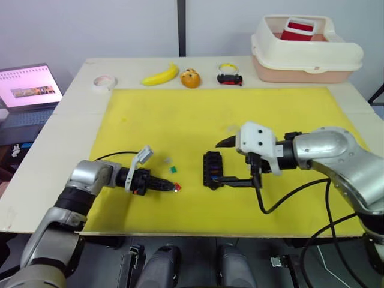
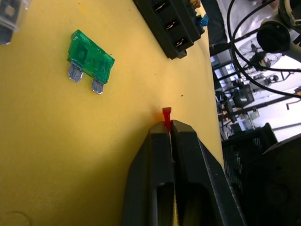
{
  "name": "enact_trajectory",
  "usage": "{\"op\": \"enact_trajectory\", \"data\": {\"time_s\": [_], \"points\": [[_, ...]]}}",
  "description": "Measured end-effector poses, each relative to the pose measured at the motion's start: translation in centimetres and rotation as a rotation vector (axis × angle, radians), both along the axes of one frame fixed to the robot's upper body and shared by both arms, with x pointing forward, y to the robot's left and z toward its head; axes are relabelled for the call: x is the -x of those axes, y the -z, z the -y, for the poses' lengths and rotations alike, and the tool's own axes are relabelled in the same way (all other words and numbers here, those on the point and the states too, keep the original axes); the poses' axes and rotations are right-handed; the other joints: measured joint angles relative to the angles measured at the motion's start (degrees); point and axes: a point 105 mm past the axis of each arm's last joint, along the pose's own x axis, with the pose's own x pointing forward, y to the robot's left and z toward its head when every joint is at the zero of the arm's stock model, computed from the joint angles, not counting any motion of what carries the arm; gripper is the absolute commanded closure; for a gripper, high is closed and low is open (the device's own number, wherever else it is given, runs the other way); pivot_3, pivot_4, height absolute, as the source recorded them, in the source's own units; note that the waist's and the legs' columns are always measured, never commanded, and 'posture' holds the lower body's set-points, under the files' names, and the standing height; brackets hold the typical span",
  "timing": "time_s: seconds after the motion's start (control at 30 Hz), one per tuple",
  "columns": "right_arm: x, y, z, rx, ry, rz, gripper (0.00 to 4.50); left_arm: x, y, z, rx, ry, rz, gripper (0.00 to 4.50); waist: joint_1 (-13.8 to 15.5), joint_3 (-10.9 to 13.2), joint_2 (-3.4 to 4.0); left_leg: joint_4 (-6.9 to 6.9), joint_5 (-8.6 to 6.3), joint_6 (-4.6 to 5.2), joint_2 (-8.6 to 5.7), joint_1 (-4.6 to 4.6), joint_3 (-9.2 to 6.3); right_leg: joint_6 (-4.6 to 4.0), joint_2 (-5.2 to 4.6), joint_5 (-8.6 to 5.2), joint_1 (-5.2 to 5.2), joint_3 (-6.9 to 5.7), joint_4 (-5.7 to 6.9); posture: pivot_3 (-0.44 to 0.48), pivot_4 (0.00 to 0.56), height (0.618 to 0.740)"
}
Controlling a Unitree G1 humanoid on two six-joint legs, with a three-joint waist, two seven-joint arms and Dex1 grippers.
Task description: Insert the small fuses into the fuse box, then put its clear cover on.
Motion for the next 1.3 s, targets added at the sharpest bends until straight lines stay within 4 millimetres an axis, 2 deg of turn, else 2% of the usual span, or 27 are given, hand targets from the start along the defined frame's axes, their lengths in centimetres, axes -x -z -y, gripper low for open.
{"op": "enact_trajectory", "data": {"time_s": [0.33,0.4,0.53,0.67,0.73,0.9,1.07,1.17,1.27,1.3], "points": [[0.2,0.4,-0.1,-0.003,0.008,-0.054,0.0,0.3,-1.3,-0.1,0.024,-0.026,0.025,4.47,-0.1,0.0,-0.02,-0.03,0.0,0.0,0.01,-0.01,-0.01,0.0,0.0,0.0,-0.04,0.01,-0.01,0.0,0.15,0.74],[0.4,0.5,-0.2,-0.013,0.015,-0.086,0.0,0.5,-2.3,-0.3,0.035,-0.029,0.056,4.47,0.0,0.0,-0.03,-0.03,0.0,0.0,0.01,-0.02,-0.01,0.0,-0.01,0.0,-0.04,0.01,-0.02,0.0,0.15,0.74],[0.6,0.1,-0.4,-0.045,0.032,-0.137,0.0,0.8,-5.9,-0.2,0.093,-0.017,0.169,4.47,0.1,0.0,-0.05,-0.02,0.0,0.0,0.0,-0.05,-0.03,0.0,-0.03,0.0,-0.04,0.01,-0.04,0.0,0.15,0.74],[0.8,-1.4,-0.9,-0.114,0.037,-0.179,0.0,1.4,-10.4,0.5,0.177,0.032,0.316,4.47,0.1,0.0,-0.06,-0.02,0.0,0.0,-0.01,-0.06,-0.04,-0.01,-0.03,0.0,-0.04,0.01,-0.05,0.0,0.15,0.74],[0.9,-2.0,-1.0,-0.144,0.04,-0.198,0.0,1.6,-11.7,0.7,0.198,0.044,0.371,4.47,0.0,0.0,-0.05,-0.03,0.0,0.0,-0.01,-0.06,-0.04,-0.01,-0.03,0.0,-0.04,0.01,-0.06,0.0,0.15,0.74],[0.8,-4.6,-2.1,-0.27,0.024,-0.241,0.0,2.0,-13.8,2.2,0.26,0.103,0.524,4.47,0.0,0.0,-0.05,-0.05,0.04,-0.08,0.0,-0.06,-0.03,-0.01,-0.03,0.01,-0.06,0.01,-0.06,0.0,0.15,0.74],[1.1,-4.6,-2.7,-0.293,0.018,-0.296,0.0,2.0,-13.7,3.1,0.271,0.13,0.568,4.47,0.0,0.0,-0.05,-0.05,0.02,-0.05,-0.01,-0.06,-0.02,-0.01,-0.03,0.01,-0.04,0.01,-0.07,0.0,0.15,0.74],[1.6,-4.3,-3.2,-0.299,0.0,-0.335,0.84,1.8,-13.4,3.5,0.27,0.133,0.578,4.5,0.0,0.0,-0.05,-0.05,0.02,-0.04,-0.01,-0.06,-0.02,-0.01,-0.03,0.01,-0.06,0.01,-0.06,0.0,0.15,0.74],[1.6,-4.2,-3.3,-0.3,0.008,-0.346,2.31,1.6,-13.3,3.5,0.271,0.132,0.582,4.5,0.0,0.0,-0.05,-0.05,0.02,-0.03,-0.01,-0.06,-0.03,-0.01,-0.02,0.01,-0.06,0.01,-0.06,0.0,0.15,0.74],[1.6,-4.2,-3.3,-0.299,0.012,-0.347,2.31,1.6,-13.3,3.5,0.271,0.133,0.584,4.5,0.0,0.0,-0.05,-0.05,0.01,-0.03,-0.01,-0.06,-0.02,-0.01,-0.02,0.01,-0.06,0.01,-0.06,0.0,0.15,0.74]]}}
